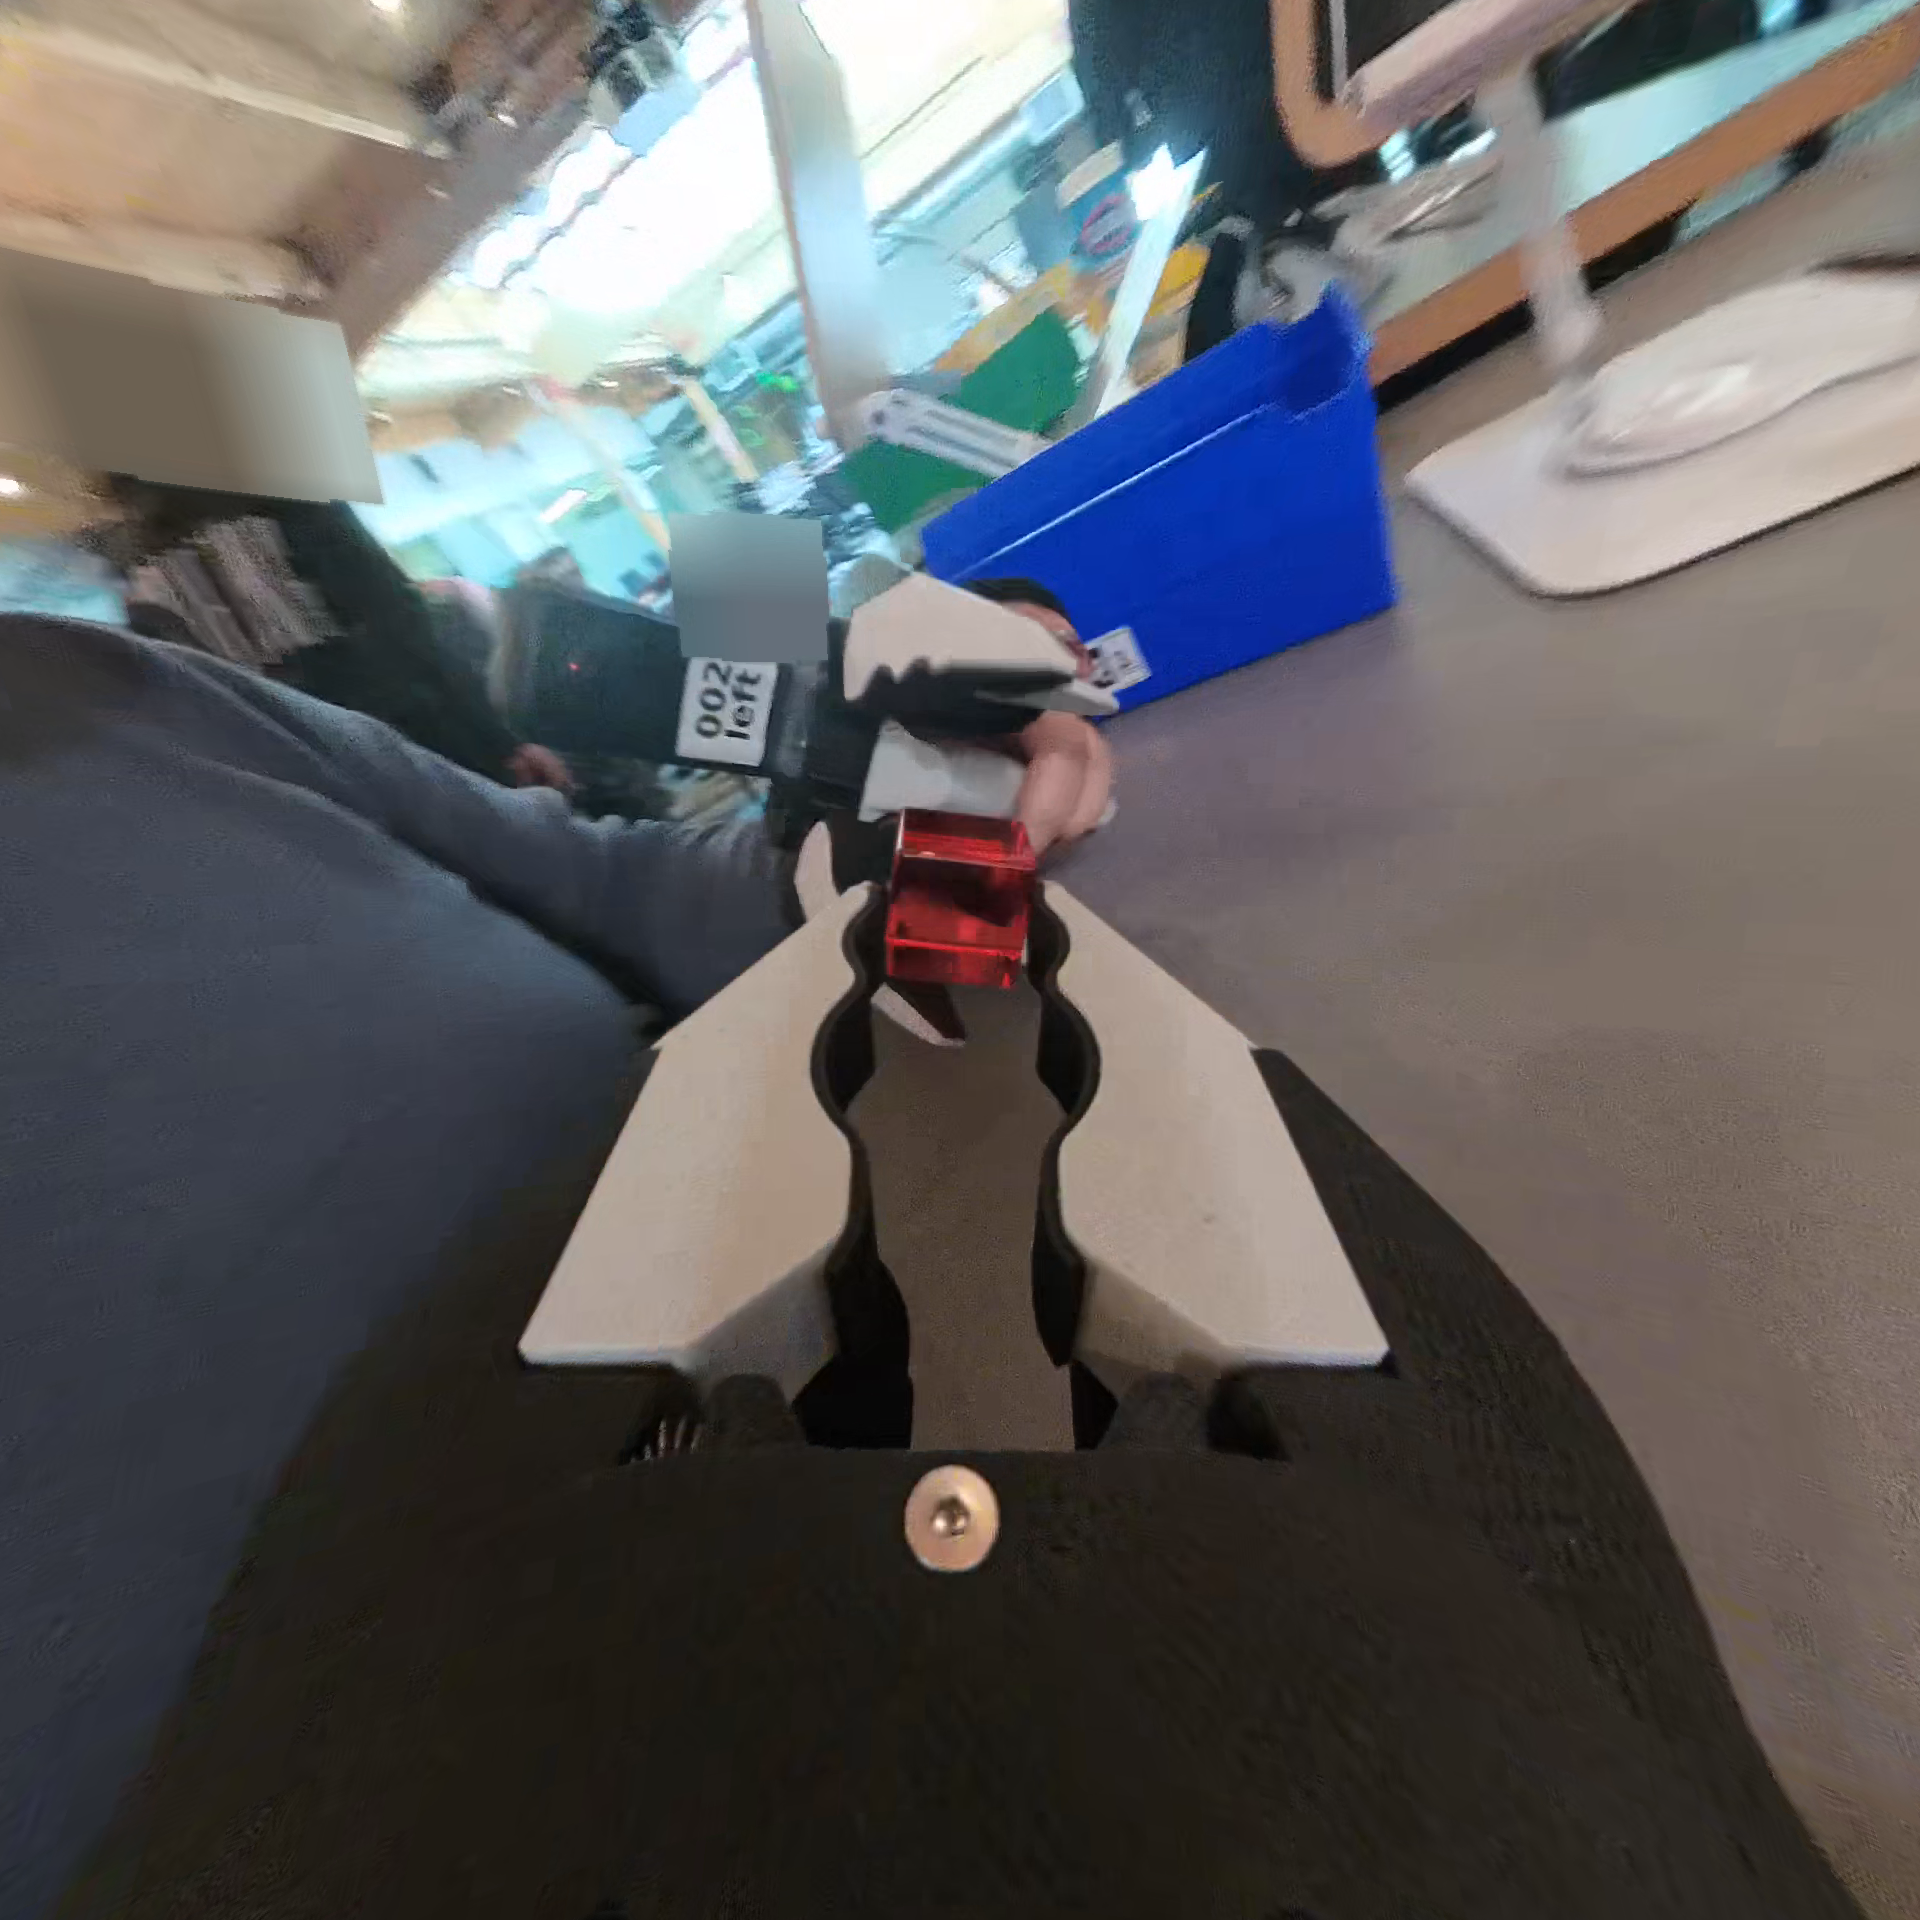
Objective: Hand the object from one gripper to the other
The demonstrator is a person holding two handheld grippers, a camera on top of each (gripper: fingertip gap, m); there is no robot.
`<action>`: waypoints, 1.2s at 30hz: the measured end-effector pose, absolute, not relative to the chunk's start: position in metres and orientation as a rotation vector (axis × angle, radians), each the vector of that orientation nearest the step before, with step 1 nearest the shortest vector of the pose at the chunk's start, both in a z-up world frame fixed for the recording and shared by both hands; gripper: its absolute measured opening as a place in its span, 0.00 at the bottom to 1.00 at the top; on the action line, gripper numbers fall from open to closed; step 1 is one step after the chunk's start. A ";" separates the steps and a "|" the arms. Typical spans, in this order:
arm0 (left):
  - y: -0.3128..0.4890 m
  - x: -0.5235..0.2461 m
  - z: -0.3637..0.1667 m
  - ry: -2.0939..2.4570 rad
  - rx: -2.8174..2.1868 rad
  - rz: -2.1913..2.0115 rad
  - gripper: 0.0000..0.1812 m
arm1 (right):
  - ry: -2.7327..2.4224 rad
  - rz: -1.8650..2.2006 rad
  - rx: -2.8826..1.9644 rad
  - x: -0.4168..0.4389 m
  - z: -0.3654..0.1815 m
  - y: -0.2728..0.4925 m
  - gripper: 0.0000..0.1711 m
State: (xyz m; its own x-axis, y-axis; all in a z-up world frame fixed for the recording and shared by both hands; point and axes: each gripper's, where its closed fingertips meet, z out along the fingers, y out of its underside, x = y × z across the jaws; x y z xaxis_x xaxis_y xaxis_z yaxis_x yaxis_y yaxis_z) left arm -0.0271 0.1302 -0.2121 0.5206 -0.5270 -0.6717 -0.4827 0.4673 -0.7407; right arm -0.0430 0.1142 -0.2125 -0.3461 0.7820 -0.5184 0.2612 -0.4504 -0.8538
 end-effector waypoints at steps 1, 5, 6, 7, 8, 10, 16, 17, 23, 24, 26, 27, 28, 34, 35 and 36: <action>0.128 -0.024 -0.215 1.118 -1.131 -0.016 0.30 | -1.361 1.894 -1.511 -0.042 -0.212 0.112 0.15; 0.126 -0.022 -0.212 1.136 -1.078 0.069 0.14 | -1.347 1.963 -1.505 -0.041 -0.209 0.109 0.15; 0.132 -0.025 -0.212 1.108 -1.128 0.082 0.13 | -1.314 1.926 -1.512 -0.043 -0.209 0.115 0.15; 0.141 -0.031 -0.213 1.072 -1.178 0.132 0.13 | -1.260 1.860 -1.529 -0.047 -0.209 0.124 0.15; 0.149 -0.038 -0.214 1.044 -1.220 0.208 0.13 | -1.205 1.763 -1.550 -0.051 -0.211 0.136 0.20; 0.161 -0.049 -0.220 1.016 -1.308 0.339 0.13 | -1.137 1.545 -1.582 -0.057 -0.217 0.154 0.30; 0.169 -0.052 -0.231 1.015 -1.378 0.439 0.14 | -1.169 1.200 -1.553 -0.067 -0.224 0.158 0.19; 0.168 -0.051 -0.232 1.021 -1.375 0.414 0.14 | -1.182 1.199 -1.561 -0.067 -0.225 0.157 0.18; 0.144 -0.030 -0.218 1.032 -1.273 0.063 0.29 | -1.097 1.907 -1.572 -0.053 -0.200 0.132 0.17; 0.141 -0.027 -0.216 1.033 -1.256 0.026 0.30 | -1.075 2.046 -1.559 -0.049 -0.195 0.128 0.17; 0.133 -0.023 -0.210 1.038 -1.192 -0.023 0.23 | -1.074 2.198 -1.555 -0.044 -0.193 0.122 0.17; 0.131 -0.022 -0.206 1.026 -1.165 -0.022 0.15 | -1.091 2.236 -1.551 -0.043 -0.193 0.119 0.17; 0.131 -0.023 -0.203 1.017 -1.155 -0.008 0.14 | -1.097 2.257 -1.543 -0.043 -0.193 0.117 0.18; 0.152 -0.042 -0.205 0.796 -1.410 -0.243 0.14 | -1.045 1.850 -1.427 -0.048 -0.188 0.146 0.36; 0.152 -0.043 -0.203 0.730 -1.446 -0.391 0.13 | -1.055 1.720 -1.382 -0.047 -0.188 0.152 0.40; 0.151 -0.044 -0.200 0.655 -1.472 -0.566 0.13 | -1.077 1.560 -1.324 -0.047 -0.188 0.158 0.43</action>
State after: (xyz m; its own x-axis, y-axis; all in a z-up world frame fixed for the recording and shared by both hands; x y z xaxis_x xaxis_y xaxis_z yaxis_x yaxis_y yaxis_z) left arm -0.0435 0.1513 -0.2002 0.7079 -0.7042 -0.0554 -0.0477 0.0305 -0.9984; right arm -0.0469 0.1584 -0.1880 -0.1259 0.9446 -0.3033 -0.0508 -0.3114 -0.9489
